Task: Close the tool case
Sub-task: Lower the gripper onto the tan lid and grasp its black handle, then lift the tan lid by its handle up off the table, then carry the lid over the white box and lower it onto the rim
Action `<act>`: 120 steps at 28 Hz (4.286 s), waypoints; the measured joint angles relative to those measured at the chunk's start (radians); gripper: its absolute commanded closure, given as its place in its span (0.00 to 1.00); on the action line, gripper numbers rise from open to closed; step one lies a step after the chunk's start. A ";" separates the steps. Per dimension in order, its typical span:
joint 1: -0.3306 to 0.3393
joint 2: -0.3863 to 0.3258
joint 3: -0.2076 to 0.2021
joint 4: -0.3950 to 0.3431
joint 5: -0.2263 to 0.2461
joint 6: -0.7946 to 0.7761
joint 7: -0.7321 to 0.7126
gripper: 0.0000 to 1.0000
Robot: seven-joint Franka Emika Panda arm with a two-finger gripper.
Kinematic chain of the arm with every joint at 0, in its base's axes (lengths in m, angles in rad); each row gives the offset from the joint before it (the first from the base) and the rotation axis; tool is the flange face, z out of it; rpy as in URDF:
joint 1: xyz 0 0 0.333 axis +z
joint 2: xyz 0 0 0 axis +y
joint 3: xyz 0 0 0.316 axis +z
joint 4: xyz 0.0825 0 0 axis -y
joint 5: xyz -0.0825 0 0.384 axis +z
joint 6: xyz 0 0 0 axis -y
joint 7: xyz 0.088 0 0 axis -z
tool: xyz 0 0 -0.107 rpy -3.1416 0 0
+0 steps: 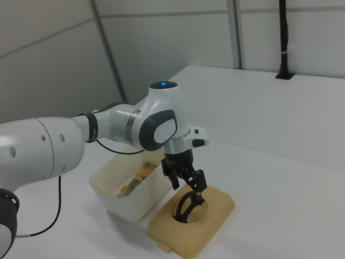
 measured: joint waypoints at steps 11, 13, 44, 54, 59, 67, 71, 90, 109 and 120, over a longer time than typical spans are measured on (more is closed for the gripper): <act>0.020 0.009 0.000 -0.013 -0.011 0.000 0.001 0.62; 0.021 0.009 0.000 -0.015 -0.011 0.000 0.002 0.73; -0.018 -0.072 -0.021 0.065 -0.012 -0.059 0.003 1.00; -0.057 -0.215 -0.021 0.203 0.017 -0.289 -0.024 1.00; -0.048 -0.250 -0.014 0.206 0.032 -0.329 -0.024 1.00; -0.006 -0.252 -0.003 0.206 0.055 -0.345 0.014 1.00; 0.033 -0.252 0.002 0.206 0.055 -0.345 0.050 1.00; 0.192 -0.207 0.009 0.206 0.055 -0.345 0.164 1.00; 0.289 -0.129 0.009 0.206 0.048 -0.303 0.255 1.00; 0.308 -0.099 0.009 0.206 0.038 -0.276 0.255 1.00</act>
